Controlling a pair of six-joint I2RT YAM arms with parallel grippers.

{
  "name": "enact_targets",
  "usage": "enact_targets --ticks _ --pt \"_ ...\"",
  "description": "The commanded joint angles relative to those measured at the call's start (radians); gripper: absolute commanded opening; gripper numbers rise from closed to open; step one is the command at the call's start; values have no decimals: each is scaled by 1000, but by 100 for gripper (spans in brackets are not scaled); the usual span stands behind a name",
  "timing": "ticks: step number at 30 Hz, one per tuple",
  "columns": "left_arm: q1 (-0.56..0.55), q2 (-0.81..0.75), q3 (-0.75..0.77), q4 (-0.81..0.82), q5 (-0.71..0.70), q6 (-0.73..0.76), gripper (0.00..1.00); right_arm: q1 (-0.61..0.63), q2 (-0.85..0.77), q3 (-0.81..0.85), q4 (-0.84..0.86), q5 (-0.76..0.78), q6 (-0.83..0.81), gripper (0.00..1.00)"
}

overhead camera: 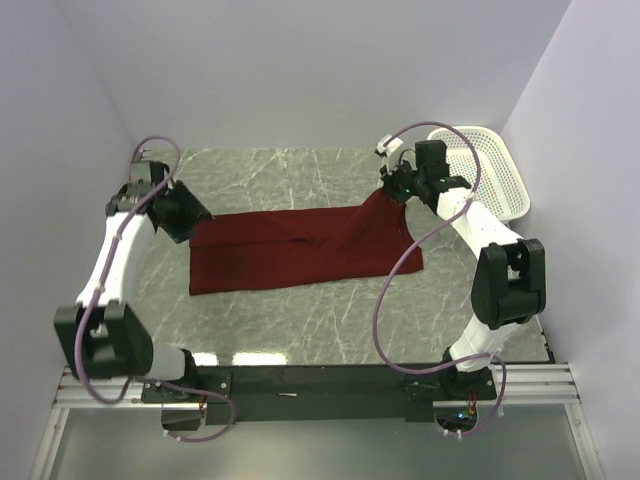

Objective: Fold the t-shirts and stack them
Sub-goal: Fold the tshirt

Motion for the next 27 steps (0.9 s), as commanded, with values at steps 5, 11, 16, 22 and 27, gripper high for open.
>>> enact_targets --ticks 5,11,16,22,27 --pt "-38 -215 -241 261 249 36 71 -7 -81 -44 -7 -145 -76 0" --pt "-69 -290 -294 260 257 65 72 -7 -219 -157 -205 -301 -321 0" --pt "-69 -340 -345 272 266 76 72 -7 -351 -264 -421 -320 -589 0" --pt "-72 -361 -417 327 321 48 72 -6 -436 -389 -491 -288 -674 0" --pt "-80 -370 -439 332 335 54 72 36 -466 -485 -494 -230 -703 0"
